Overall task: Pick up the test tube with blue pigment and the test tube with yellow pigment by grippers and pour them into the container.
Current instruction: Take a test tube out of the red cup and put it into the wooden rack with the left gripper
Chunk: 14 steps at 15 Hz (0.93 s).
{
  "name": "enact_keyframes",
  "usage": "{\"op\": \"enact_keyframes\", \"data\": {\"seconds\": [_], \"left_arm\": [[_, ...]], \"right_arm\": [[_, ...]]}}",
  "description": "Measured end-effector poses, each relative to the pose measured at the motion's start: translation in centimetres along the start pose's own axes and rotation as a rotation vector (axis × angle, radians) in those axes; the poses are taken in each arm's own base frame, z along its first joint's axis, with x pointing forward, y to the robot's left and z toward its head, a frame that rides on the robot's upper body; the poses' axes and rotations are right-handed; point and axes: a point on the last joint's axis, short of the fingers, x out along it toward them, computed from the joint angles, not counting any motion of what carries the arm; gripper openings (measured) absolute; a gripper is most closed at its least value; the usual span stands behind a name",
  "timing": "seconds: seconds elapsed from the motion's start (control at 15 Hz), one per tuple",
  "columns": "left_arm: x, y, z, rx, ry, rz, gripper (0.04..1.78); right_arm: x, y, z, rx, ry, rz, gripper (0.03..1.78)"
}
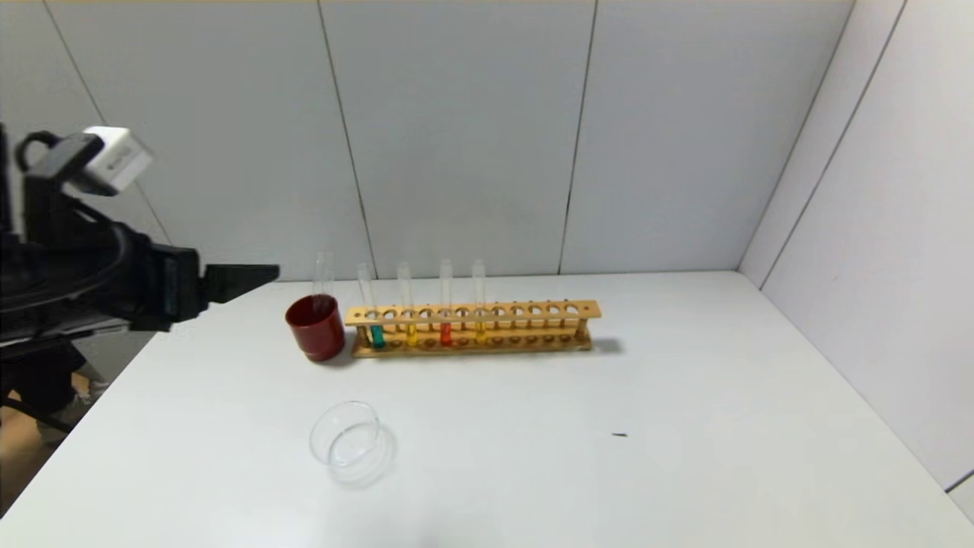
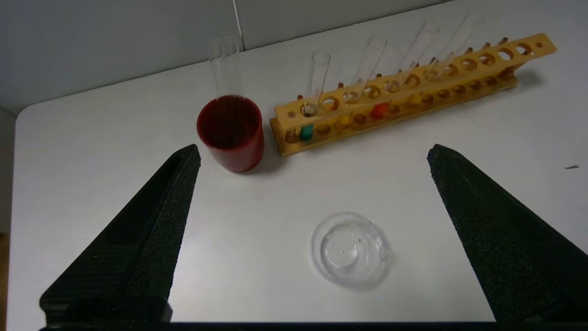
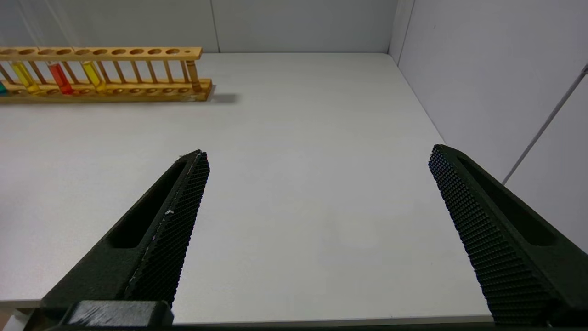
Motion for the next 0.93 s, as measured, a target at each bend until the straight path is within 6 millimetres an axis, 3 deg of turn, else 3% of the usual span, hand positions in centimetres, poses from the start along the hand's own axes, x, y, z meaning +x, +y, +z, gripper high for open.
{"op": "enact_keyframes", "data": {"seconds": [0.2,0.47,0.67,0.93], "left_arm": [[6.5,0.0,-0.9,0.010,0.004,0.010,1.74],[12.4,-0.2,-3.1,0.015,0.024,0.004,1.74],[15.2,-0.1,-4.7,0.015,0.059,0.017,1.74],[17.0,-0.1,-5.9,0.007,0.097,0.015,1.74]], "right_arm": [[0.0,0.0,0.0,0.000,0.001,0.000,1.75],[0.0,0.0,0.0,0.000,0.000,0.000,1.75],[0.0,0.0,0.0,0.000,0.000,0.000,1.75],[0.0,0.0,0.0,0.000,0.000,0.000,1.75]]}}
